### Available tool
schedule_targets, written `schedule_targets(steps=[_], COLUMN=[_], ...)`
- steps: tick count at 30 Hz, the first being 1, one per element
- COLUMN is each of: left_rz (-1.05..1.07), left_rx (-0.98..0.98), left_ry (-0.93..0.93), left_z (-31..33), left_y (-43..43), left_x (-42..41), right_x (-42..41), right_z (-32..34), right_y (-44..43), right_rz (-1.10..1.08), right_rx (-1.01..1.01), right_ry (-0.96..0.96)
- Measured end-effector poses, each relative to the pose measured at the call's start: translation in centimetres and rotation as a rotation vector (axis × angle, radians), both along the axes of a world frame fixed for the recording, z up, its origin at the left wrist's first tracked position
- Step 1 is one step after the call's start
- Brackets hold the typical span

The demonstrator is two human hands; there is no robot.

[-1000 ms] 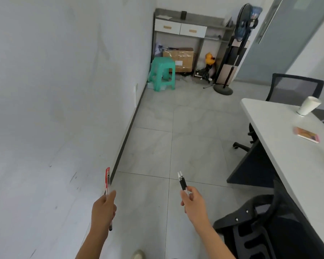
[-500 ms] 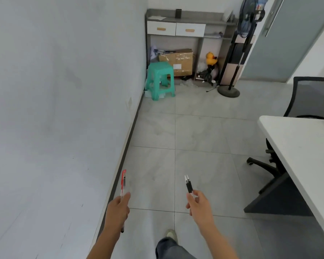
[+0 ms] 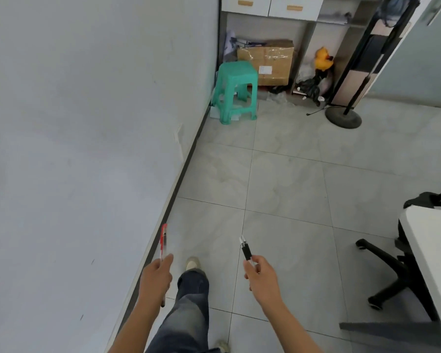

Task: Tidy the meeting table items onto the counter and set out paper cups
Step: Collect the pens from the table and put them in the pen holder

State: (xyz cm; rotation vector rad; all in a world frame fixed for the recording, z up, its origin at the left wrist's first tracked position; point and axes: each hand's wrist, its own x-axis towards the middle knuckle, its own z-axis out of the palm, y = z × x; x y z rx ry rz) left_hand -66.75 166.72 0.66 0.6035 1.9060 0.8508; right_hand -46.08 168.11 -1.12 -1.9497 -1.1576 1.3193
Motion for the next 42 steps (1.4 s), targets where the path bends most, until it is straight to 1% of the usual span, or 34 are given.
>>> schedule_targets(steps=[3,5,8,10,13,15,19,21,24,27,32,35,38,42], left_rz=[0.047,0.038,0.03,0.028,-0.034,-0.082,-0.2,-0.234,-0.151,-0.071,-0.056,-0.075,-0.07,-0.021], left_rx=[0.017,0.036,0.07,0.097,0.132,0.134,0.09,0.063,0.036,0.053,0.051,0.112,0.178,0.124], left_ry=[0.019,0.032,0.018,0.006,0.022,0.015,-0.004,0.016,0.056,0.091,0.125,0.132,0.146,0.166], left_z=[-0.8,-0.8,0.1,1.0,2.1,2.3,1.1,0.4,0.0,-0.1,-0.2,0.8,1.4,-0.3], left_y=[5.7,9.8,17.3,22.6,29.8,33.4,37.6,39.8,44.6,50.5,61.4,67.6,72.9,78.1], left_x=[-1.4,-2.1,-3.8,-4.7,-5.2,-4.9,-3.0,-2.8,-3.8,-4.7,-2.6,-0.5,0.6,0.3], right_x=[-0.4,-0.9,-1.3,-1.5,-2.1,-2.5,-2.7,-2.4,-2.0,-1.3,1.0,2.3,2.8,2.6], right_z=[0.2,0.5,1.3,2.1,2.5,2.3,1.4,1.1,1.1,0.8,1.8,3.3,3.3,1.7], right_y=[6.0,10.1,16.5,21.1,27.1,29.7,33.7,36.6,41.7,47.6,60.9,68.2,73.8,77.7], right_rz=[0.005,0.012,0.001,-0.044,-0.116,-0.126,-0.153,-0.173,-0.167,-0.165,-0.151,-0.151,-0.121,-0.021], right_rx=[0.024,0.035,0.052,0.083,0.093,0.077,0.015,-0.001,0.008,0.027,0.11,0.17,0.147,0.056], right_ry=[-0.003,-0.011,-0.039,-0.031,-0.02,-0.028,-0.052,-0.052,-0.027,-0.007,0.016,0.032,0.027,0.002])
